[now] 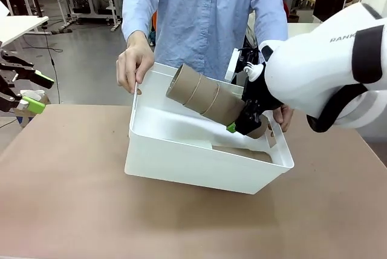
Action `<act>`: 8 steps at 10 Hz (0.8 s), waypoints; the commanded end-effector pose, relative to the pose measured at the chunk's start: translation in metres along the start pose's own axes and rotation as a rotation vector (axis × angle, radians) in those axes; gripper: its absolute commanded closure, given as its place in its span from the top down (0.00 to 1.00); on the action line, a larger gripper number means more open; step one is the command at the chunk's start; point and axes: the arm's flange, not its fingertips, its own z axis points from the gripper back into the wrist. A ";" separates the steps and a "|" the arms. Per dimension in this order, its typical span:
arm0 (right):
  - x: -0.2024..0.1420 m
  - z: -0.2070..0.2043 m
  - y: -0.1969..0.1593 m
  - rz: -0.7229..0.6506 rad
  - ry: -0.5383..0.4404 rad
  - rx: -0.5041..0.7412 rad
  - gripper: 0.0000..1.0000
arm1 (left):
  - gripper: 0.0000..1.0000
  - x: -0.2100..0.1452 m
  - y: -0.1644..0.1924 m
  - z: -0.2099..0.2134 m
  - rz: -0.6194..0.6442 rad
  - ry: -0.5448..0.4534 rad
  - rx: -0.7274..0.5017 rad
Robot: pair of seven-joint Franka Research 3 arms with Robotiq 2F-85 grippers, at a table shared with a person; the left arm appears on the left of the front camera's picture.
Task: Stack the cups and store them in the basket.
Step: Place the stack of Reusable plastic cups into the Pantry Basket.
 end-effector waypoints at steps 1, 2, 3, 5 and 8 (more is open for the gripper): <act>0.000 0.005 -0.002 -0.023 -0.104 -0.009 0.85 | 1.00 0.002 -0.001 0.000 0.008 -0.006 0.005; 0.000 0.000 0.000 0.000 0.000 0.000 0.85 | 1.00 0.002 -0.001 0.000 0.008 -0.006 0.005; 0.000 0.000 0.000 0.000 0.000 0.000 0.85 | 1.00 0.002 -0.001 0.000 0.008 -0.006 0.005; 0.000 0.000 0.000 0.000 0.000 0.000 0.85 | 1.00 0.002 -0.001 0.000 0.008 -0.006 0.005; 0.021 -0.018 -0.016 0.065 0.002 -0.008 0.85 | 1.00 0.002 -0.001 0.000 0.008 -0.006 0.005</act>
